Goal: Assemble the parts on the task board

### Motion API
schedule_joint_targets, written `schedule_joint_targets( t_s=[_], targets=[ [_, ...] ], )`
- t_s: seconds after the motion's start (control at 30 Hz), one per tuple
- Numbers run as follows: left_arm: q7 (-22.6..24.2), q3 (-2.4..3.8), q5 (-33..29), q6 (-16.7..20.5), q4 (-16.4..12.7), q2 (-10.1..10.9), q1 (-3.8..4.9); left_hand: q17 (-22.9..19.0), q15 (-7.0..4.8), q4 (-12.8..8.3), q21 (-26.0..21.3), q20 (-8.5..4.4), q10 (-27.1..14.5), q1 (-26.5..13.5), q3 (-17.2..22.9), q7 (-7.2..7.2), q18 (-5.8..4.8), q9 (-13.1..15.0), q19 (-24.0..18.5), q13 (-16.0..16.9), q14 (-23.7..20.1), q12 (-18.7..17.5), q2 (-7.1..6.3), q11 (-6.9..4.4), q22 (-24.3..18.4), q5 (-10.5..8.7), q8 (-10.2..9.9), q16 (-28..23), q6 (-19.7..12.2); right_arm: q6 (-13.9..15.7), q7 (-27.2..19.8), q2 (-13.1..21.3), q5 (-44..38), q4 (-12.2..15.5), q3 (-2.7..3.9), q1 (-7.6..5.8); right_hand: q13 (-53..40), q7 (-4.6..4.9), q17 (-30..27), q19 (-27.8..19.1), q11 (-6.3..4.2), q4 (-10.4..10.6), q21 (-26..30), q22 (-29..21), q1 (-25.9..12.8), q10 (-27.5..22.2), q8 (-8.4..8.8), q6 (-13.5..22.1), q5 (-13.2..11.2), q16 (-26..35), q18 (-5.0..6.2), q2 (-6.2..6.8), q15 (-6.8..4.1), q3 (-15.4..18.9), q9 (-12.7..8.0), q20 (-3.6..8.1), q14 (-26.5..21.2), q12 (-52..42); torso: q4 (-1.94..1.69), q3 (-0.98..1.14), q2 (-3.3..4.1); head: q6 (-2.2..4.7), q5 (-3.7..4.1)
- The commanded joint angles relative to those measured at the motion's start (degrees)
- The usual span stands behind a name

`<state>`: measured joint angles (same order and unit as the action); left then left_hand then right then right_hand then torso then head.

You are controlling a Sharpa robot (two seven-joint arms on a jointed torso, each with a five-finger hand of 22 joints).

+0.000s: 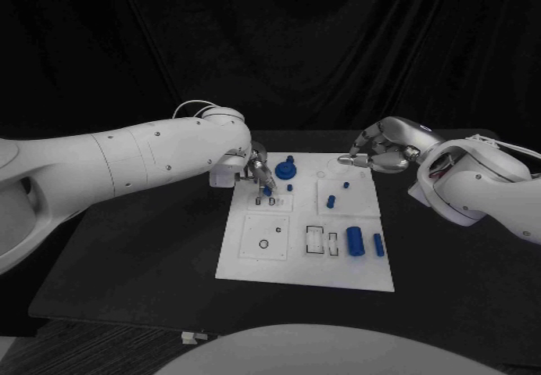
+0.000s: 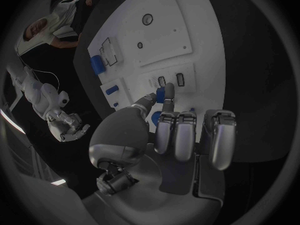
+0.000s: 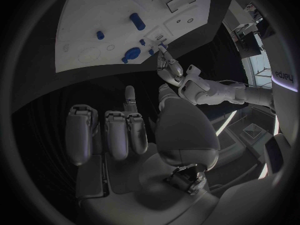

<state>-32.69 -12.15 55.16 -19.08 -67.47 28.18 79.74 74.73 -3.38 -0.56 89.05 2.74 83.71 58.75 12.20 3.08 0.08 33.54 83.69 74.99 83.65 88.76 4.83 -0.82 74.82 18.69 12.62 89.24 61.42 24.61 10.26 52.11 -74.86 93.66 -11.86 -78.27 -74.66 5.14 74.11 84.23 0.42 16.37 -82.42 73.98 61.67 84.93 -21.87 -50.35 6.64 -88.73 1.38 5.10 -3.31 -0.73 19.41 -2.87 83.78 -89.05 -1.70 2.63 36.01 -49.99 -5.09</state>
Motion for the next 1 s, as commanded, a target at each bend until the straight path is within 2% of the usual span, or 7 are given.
schedule_joint_targets(
  t_s=[0.03,0.2,0.37,1.0],
  targets=[
    [1.2,0.04,0.0,2.1,0.0,-0.2,-0.02,15.3,-0.75,-0.4,-0.7,-0.41,6.3,-0.7,3.2,-0.41,0.63,1.5,4.4,15.0,6.4,1.2,-0.08,-0.54,12.8,0.57,-0.8,0.8,0.4,-0.4,0.8,-0.1,0.0,0.0,0.05,0.15,-15.3,0.0,13.0,1.7,0.39,0.3,1.2,12.8,0.2,5.1,-1.15,0.6,0.5,0.4,1.02,-1.21,0.3,-1.5,0.8,-0.33,5.6,-1.0,0.01,0.04,-0.01,-0.01,0.05],
    [0.9,0.04,0.0,2.2,0.0,-0.1,-0.12,15.3,-0.76,-0.3,-0.7,-0.4,6.3,-0.8,3.4,-0.42,0.63,1.5,4.4,15.0,6.4,1.2,-0.09,-0.55,12.8,0.56,-0.8,0.8,0.5,-0.8,1.0,-0.1,0.0,-0.1,0.05,0.16,-15.3,0.01,13.2,1.8,0.39,0.3,1.1,12.8,0.3,5.1,-1.16,0.6,0.5,0.3,0.99,-1.28,0.3,-1.5,0.8,-0.34,5.6,-1.0,0.02,0.03,0.01,-0.01,0.0],
    [0.4,0.03,0.0,2.0,-0.2,0.1,-0.21,15.3,-0.76,-0.2,-0.8,-0.4,6.3,-1.0,3.6,-0.43,0.69,1.6,4.2,15.0,6.4,1.2,-0.15,-0.56,12.6,0.55,-0.8,0.8,0.6,-0.9,1.0,-0.2,0.0,-0.2,0.05,0.17,-15.3,0.01,13.2,1.8,0.4,0.2,1.1,12.8,0.4,5.1,-1.16,0.6,0.5,0.3,0.98,-1.34,0.3,-1.5,0.8,-0.34,5.6,-1.0,0.06,0.03,0.0,-0.01,-0.66],
    [-1.4,0.02,-0.3,0.8,-0.4,0.2,-0.71,15.3,-0.84,0.0,-0.9,-0.43,6.3,-1.4,4.3,-0.55,0.74,1.8,4.1,15.0,6.4,1.2,-0.39,-0.66,12.5,0.48,-0.8,0.8,1.0,-1.4,1.1,-0.4,0.0,-0.3,0.05,0.24,-15.3,0.03,13.0,1.7,0.41,0.2,1.2,12.8,0.5,5.1,-1.17,0.7,0.5,0.5,1.02,-1.43,0.31,-1.5,0.8,-0.35,5.6,-1.0,-0.02,0.03,-0.02,-0.01,-0.87]
  ],
)
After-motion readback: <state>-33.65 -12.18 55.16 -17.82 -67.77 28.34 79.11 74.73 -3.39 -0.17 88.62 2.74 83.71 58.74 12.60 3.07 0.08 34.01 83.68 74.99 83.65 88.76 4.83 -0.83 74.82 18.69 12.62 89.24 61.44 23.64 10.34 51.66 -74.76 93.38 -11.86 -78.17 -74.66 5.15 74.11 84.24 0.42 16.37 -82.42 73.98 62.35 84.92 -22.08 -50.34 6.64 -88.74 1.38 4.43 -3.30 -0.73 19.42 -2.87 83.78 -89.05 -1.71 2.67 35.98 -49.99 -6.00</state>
